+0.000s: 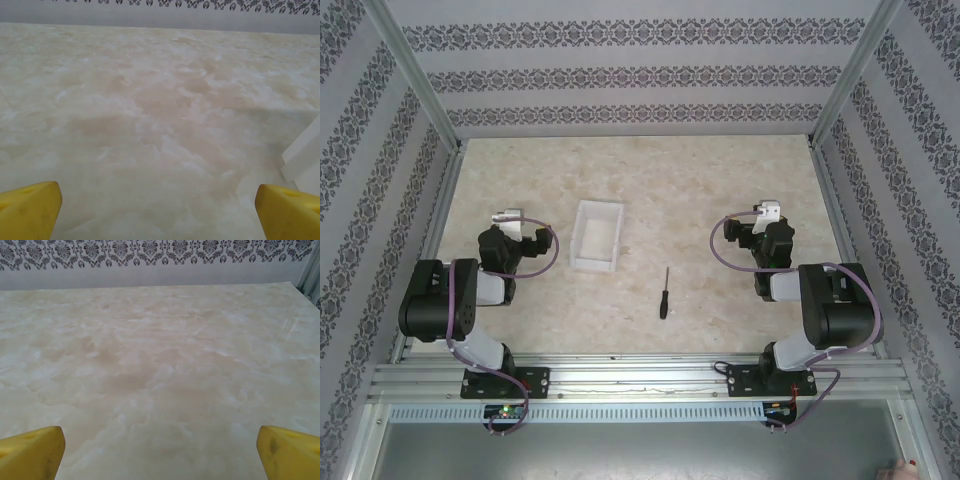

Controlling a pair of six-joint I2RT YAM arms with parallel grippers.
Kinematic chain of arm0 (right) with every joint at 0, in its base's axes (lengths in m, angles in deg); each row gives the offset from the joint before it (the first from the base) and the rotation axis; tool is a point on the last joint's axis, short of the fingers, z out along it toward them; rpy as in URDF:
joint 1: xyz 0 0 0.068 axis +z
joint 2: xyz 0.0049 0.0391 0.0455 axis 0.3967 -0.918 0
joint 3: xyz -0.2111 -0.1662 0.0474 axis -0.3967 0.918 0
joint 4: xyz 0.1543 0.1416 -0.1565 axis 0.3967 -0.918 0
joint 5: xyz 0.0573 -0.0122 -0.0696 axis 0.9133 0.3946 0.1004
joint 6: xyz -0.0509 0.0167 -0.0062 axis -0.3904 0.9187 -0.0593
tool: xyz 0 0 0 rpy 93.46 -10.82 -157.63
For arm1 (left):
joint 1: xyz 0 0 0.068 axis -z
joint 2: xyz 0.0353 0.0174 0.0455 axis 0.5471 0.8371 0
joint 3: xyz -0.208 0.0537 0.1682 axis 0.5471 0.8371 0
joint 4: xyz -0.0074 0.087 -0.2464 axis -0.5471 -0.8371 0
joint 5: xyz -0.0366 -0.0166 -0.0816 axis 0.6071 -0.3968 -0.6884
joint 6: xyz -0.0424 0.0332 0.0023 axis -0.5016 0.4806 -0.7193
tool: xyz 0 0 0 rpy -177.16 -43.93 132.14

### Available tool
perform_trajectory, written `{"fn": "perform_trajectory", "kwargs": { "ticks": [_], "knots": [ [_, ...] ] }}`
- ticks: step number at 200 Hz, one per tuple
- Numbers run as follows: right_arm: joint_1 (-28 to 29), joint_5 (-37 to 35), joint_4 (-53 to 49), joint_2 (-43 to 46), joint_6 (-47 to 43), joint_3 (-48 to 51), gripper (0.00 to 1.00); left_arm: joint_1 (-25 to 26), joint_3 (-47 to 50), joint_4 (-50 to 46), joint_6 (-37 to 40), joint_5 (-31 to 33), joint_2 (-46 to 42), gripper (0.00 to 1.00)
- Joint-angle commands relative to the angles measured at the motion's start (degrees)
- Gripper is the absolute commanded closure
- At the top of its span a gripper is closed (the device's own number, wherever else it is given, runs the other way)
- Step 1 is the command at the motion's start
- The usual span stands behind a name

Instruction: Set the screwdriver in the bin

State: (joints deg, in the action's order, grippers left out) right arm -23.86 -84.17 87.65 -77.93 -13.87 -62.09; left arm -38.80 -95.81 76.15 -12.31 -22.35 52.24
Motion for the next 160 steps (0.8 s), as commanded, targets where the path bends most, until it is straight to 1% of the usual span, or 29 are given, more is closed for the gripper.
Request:
{"fn": "perform_trajectory", "kwargs": {
  "ticks": [1, 160],
  "knots": [
    [0.49, -0.48, 0.55, 0.11, -0.61, -0.87, 0.02, 0.48, -0.89, -0.26, 0.78, -1.29, -0.34, 0.01],
    [1.35, -2.17, 0.63, 0.06, -1.42, -0.78, 0.02, 0.51, -0.95, -0.27, 0.82, -1.26, -0.32, 0.01]
  ]
}}
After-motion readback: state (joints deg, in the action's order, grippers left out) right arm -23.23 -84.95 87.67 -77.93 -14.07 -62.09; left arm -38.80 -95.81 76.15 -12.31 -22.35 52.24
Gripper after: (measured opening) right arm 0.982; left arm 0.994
